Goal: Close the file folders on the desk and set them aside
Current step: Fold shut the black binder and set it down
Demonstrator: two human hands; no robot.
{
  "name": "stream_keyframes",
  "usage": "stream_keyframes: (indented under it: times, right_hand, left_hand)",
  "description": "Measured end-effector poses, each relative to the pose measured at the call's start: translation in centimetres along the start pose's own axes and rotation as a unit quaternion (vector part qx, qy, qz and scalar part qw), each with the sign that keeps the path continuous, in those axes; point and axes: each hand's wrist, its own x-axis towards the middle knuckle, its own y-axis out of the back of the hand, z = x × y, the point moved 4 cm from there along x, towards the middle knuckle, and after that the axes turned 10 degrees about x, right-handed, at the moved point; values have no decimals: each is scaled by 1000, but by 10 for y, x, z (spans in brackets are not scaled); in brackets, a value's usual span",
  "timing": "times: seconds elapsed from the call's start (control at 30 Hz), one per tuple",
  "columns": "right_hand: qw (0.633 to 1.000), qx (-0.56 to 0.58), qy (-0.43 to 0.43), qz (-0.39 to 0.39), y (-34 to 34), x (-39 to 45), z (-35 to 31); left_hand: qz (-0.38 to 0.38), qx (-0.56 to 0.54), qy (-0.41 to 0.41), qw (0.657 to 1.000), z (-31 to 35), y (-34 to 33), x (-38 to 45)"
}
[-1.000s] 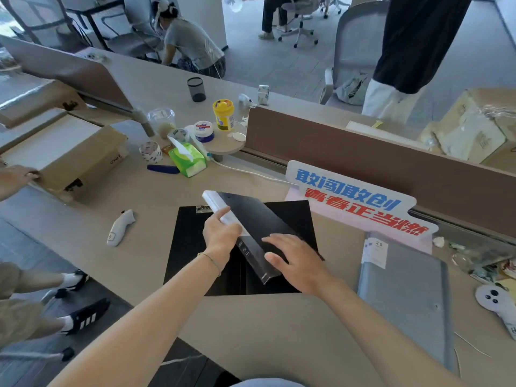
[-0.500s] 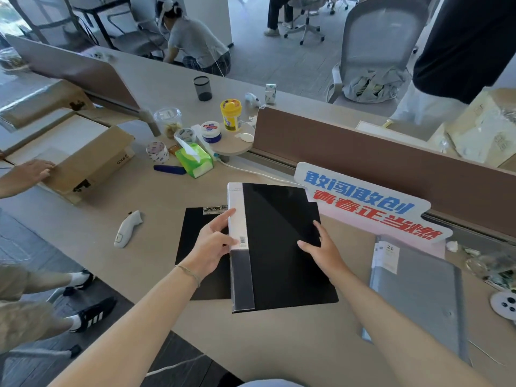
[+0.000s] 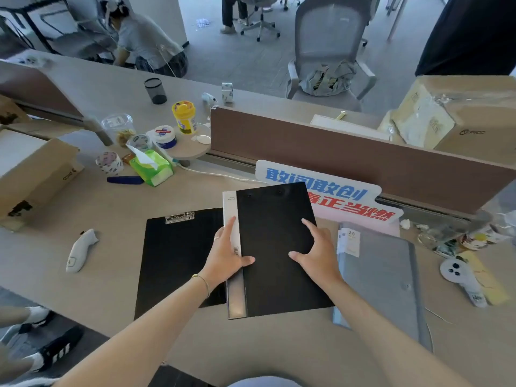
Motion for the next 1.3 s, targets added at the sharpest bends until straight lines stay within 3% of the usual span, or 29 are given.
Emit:
stream_keyframes:
  times: [0.27,0.57,0.87,1.13,1.3]
  right_hand:
    - [992,-38,-91,82,92,-31,75]
    - [971,-70,-186,130,170,-48,167]
    - [963,-68,-237,113,187,-34,224]
    - [958,-86,-255,103,184,-23,250]
    - [954,-10,-274,120,187,-18,256]
  left_hand:
    - [-62,123,-74,988,70,-101,8]
    - [-71,232,-132,961,133,-217,8]
    - [-58,297,-128,944,148,-273,16]
    - [-60,287,-107,950,143,-293,25]
    - [-69,285,-101,951,146,-306,23]
